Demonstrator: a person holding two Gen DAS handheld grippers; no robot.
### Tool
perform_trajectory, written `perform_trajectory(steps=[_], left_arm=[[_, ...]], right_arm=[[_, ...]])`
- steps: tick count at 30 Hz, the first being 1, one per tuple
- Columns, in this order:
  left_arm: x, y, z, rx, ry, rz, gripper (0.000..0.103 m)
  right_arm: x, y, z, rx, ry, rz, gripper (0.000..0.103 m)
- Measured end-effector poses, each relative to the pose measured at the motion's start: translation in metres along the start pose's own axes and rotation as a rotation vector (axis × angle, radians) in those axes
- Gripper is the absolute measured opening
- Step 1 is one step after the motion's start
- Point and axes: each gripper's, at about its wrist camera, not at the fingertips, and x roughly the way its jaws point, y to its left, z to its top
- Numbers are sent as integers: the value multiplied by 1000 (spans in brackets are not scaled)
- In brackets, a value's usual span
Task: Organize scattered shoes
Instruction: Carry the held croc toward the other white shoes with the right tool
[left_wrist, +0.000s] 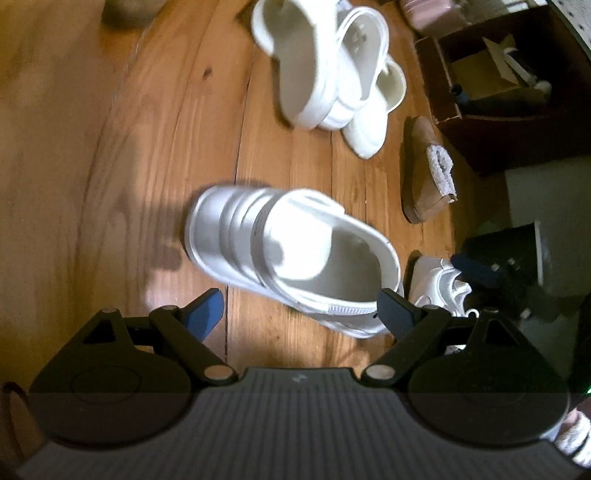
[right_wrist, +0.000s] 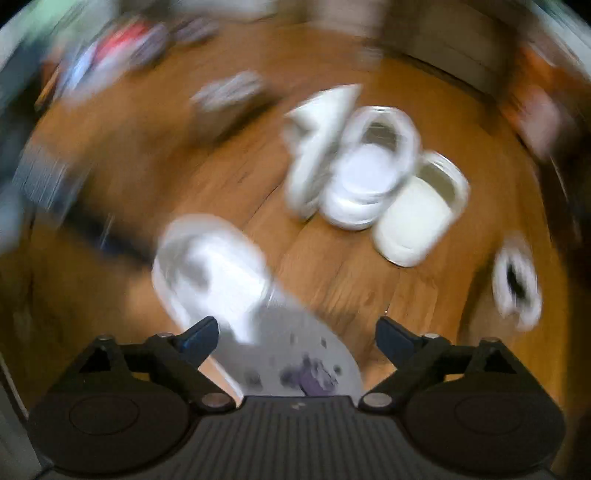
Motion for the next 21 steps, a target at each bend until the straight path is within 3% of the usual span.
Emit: perform_trajectory(steps=[3, 7, 15, 17, 21], left_arm=[[6, -2, -2, 0, 15, -8, 90], [10, -5, -5, 4, 22, -6, 90], [12, 1, -6, -6, 28, 8, 91], [8, 4, -3, -10, 14, 24, 91], [3, 6, -2, -22, -19, 59, 91]], right_arm=[[15, 14, -3, -118, 34, 31, 91], [34, 17, 1, -172, 37, 56, 89], [73, 33, 13, -332, -23, 83, 89], [84, 35, 17, -340, -13, 91, 94], [87, 30, 22, -224, 3, 79, 91]])
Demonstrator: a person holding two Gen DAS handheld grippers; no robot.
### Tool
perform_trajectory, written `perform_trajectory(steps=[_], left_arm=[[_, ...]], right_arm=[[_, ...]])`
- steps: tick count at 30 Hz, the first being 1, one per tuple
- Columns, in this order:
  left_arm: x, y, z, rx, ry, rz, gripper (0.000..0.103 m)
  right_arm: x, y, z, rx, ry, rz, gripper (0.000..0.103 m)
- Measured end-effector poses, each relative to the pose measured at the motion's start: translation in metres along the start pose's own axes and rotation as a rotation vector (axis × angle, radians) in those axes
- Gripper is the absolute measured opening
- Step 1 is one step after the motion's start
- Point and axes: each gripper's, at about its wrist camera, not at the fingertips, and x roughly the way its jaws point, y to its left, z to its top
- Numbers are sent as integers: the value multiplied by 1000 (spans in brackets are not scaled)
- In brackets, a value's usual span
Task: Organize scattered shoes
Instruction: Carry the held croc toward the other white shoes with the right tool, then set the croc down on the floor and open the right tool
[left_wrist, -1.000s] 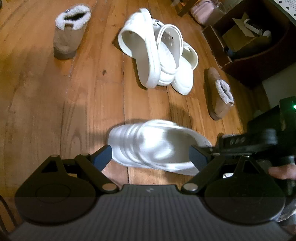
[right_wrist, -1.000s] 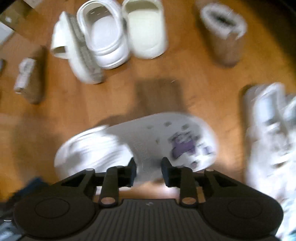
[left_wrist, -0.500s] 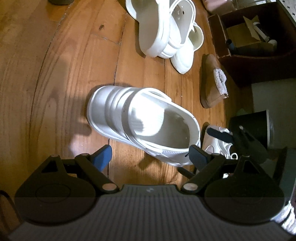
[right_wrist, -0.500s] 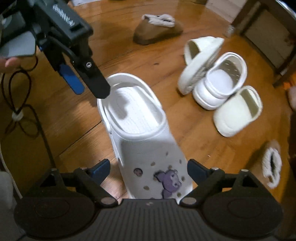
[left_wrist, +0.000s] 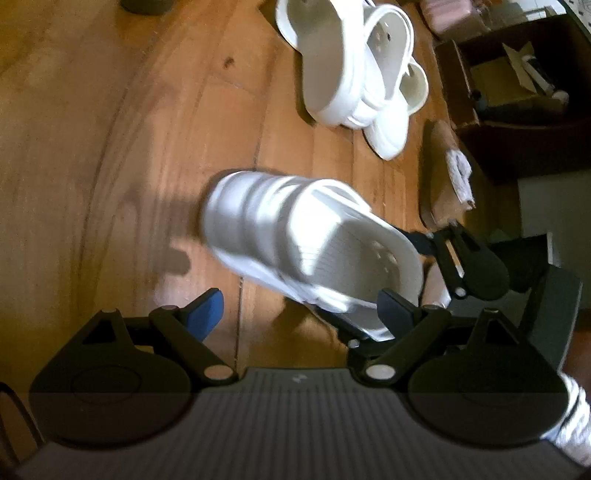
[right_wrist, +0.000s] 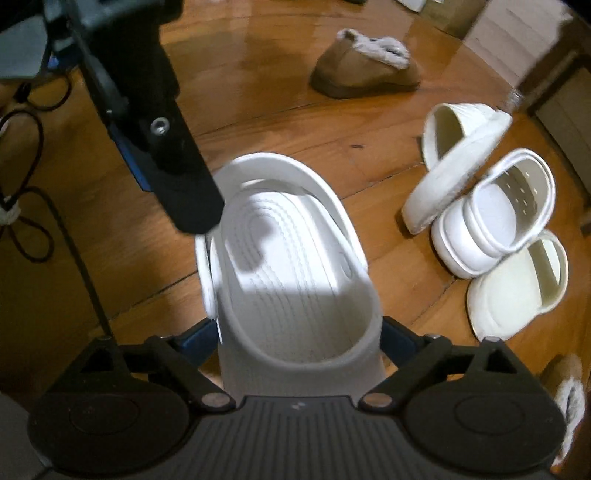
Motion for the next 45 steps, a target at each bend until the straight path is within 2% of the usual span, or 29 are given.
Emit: perform_trajectory(steps=[3, 5, 10, 16, 20, 23, 26, 29, 31, 32, 34, 36, 37, 39, 40, 41, 43, 44, 45], left_arm=[[0, -9, -4, 38, -23, 67, 91], [1, -19, -6, 77, -34, 89, 91], [7, -33, -9, 119, -22, 70, 92], [13, -36, -9, 132, 1, 54, 92], [11, -34, -8, 137, -4, 60, 92], [12, -33, -11, 143, -1, 71, 92], [14, -34, -12, 145, 2, 77, 92], [14, -33, -9, 150, -11, 88, 92], [14, -34, -3, 163, -26, 93, 92], [13, -36, 6, 184, -44, 95, 92], [7, -37, 24, 218, -99, 117, 92], [0, -38, 45, 248, -163, 146, 92], [-4, -37, 54, 249, -188, 160, 92], [-12, -41, 76, 260, -265, 204, 92], [-15, -47, 84, 282, -295, 228, 92], [-15, -59, 93, 333, -326, 261, 92], [-12, -78, 106, 415, -360, 307, 92], [-7, -93, 116, 475, -367, 333, 92], [-2, -105, 124, 523, -373, 354, 92]], right_arm=[[-1, -13, 5, 218, 55, -45, 90], [-4, -21, 4, 303, 70, -50, 90], [-20, -52, -10, 656, 179, -103, 89], [-32, -83, -45, 833, 288, -234, 88], [-35, -98, -62, 934, 337, -288, 90], [-31, -102, -75, 987, 326, -298, 89], [-33, -103, -73, 990, 317, -330, 89], [-53, -101, -54, 957, 236, -382, 89], [-73, -98, -35, 981, 84, -380, 89], [-77, -98, -30, 988, 45, -373, 89], [-86, -93, -17, 998, -128, -290, 88], [-82, -91, -8, 991, -206, -259, 82], [-80, -89, -2, 980, -260, -242, 72], [-72, -89, 8, 941, -320, -239, 36], [-70, -90, 12, 923, -344, -238, 25], [-71, -92, 12, 922, -365, -236, 8], [-72, -99, 12, 956, -413, -225, 2], [-74, -100, 12, 976, -426, -220, 3], [-74, -103, 9, 1012, -447, -203, 8]])
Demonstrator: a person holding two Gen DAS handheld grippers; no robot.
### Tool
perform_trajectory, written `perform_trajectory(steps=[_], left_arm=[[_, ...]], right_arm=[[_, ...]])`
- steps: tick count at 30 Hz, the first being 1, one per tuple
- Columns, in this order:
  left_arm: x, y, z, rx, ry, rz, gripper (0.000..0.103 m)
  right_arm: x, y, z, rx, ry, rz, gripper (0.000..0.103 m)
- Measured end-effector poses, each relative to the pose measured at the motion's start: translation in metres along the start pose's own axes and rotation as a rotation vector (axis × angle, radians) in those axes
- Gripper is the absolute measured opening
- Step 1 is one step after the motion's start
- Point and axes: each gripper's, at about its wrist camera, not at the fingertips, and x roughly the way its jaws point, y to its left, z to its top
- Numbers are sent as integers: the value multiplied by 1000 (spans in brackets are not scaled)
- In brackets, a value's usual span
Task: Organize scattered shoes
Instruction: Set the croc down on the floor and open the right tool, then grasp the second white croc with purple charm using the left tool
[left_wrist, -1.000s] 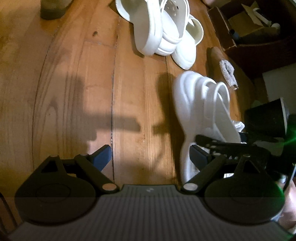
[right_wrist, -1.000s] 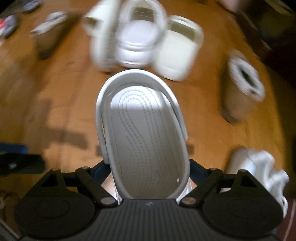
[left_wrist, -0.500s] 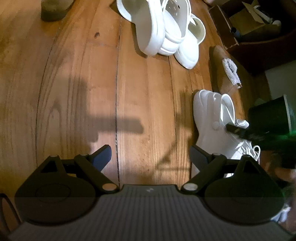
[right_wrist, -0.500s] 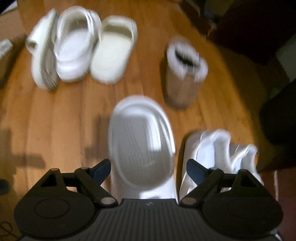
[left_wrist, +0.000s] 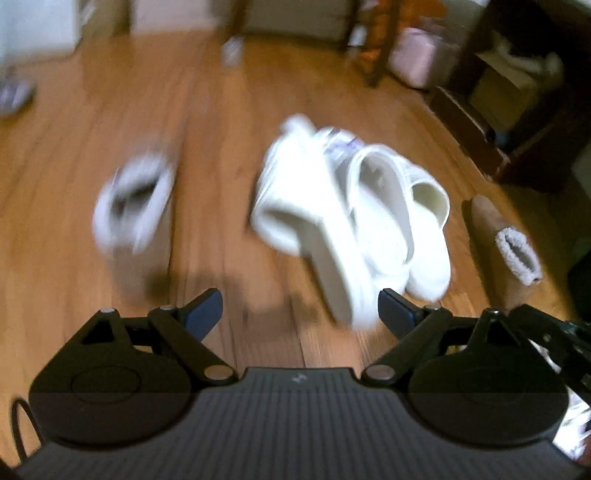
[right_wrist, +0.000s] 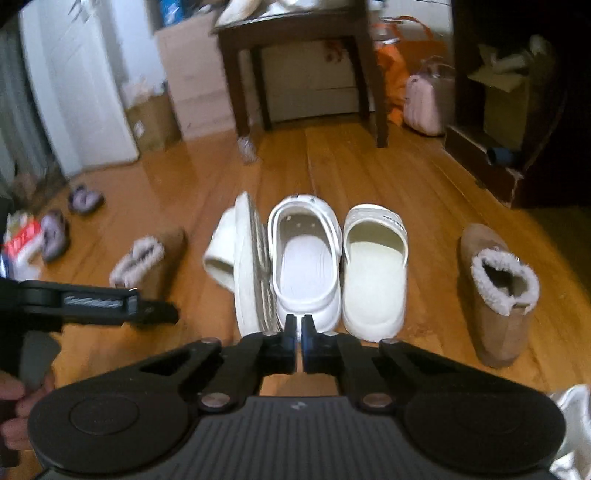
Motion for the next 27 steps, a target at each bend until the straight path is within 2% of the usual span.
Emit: perform_trajectory(steps=[2, 5, 7, 8, 11, 13, 14, 17, 22, 23, 24, 27], left_arm=[[15, -12, 21, 53, 3, 39, 92], [37, -33, 48, 155, 1, 120, 92], [43, -47, 61, 232, -30, 160, 92], [48, -58, 68, 291, -59, 172, 92], [63, -74, 79, 378, -96, 184, 87], [80, -88, 85, 461, -111, 221, 78], [89, -95, 87, 492, -103, 239, 70], [113, -104, 91, 536, -75, 270, 57], [151, -108, 90, 569, -36, 296, 54], [155, -109, 90, 569, -40, 291, 48], [159, -109, 90, 572, -45, 287, 35], [171, -111, 88, 569, -60, 300, 16]], right_arm=[[2, -12, 1, 105, -22, 38, 15], [16, -32, -4, 238, -6, 61, 15], [29, -44, -8, 314, 15, 62, 15], [34, -47, -10, 329, 25, 56, 15], [48, -57, -12, 355, 73, 46, 15], [48, -58, -13, 355, 70, 44, 16], [48, -59, -14, 355, 69, 44, 19], [47, -60, -16, 358, 73, 48, 22], [42, -64, -21, 361, 96, 54, 23], [41, -65, -22, 364, 101, 54, 24], [40, -66, -23, 370, 104, 53, 24], [40, -72, -25, 386, 115, 43, 27]])
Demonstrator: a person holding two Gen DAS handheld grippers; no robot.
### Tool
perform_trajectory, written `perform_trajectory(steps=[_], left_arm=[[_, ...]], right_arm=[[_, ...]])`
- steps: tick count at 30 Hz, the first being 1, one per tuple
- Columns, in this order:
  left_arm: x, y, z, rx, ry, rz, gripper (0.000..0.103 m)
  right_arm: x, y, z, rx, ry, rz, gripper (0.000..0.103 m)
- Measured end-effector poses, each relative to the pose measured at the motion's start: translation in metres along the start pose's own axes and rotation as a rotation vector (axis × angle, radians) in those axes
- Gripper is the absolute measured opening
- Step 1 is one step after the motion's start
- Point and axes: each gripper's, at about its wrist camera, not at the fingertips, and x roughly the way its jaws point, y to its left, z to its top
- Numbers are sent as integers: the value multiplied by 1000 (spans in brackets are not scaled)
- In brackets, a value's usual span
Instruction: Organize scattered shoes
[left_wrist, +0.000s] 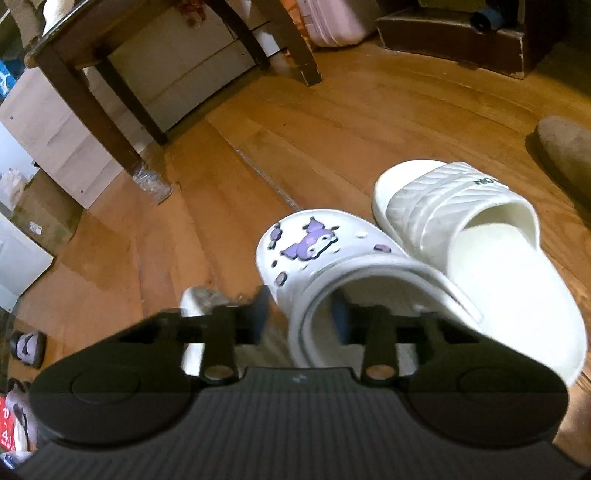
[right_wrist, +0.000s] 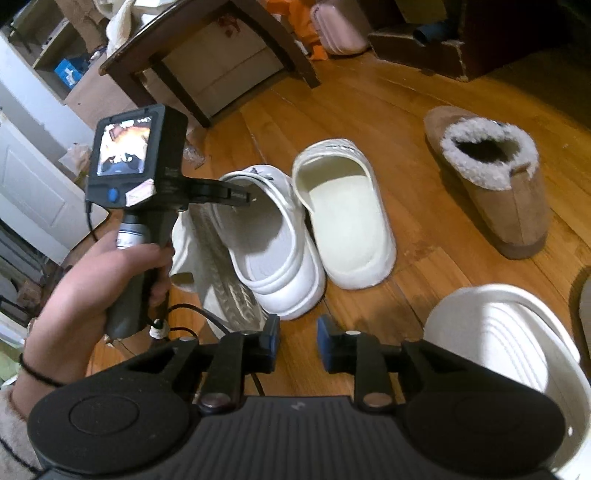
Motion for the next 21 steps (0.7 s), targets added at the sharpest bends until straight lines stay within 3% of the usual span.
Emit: perform_trajectory(steps=[7, 10, 15, 21], left_arm=[[4, 1, -11, -68, -23, 12, 14], [-13, 5, -25, -96, -41, 4, 13], [-69, 4, -54, -139, -98, -32, 13], [-122, -6, -84, -153, -98, -87, 14]], right_arm=[[-17, -14, -1, 49, -18, -41, 32], [-31, -16, -2, 32, -49, -84, 45], [-48, -20, -5, 3, -68, -134, 46], [-69, -32, -8, 39, -96, -151, 46]])
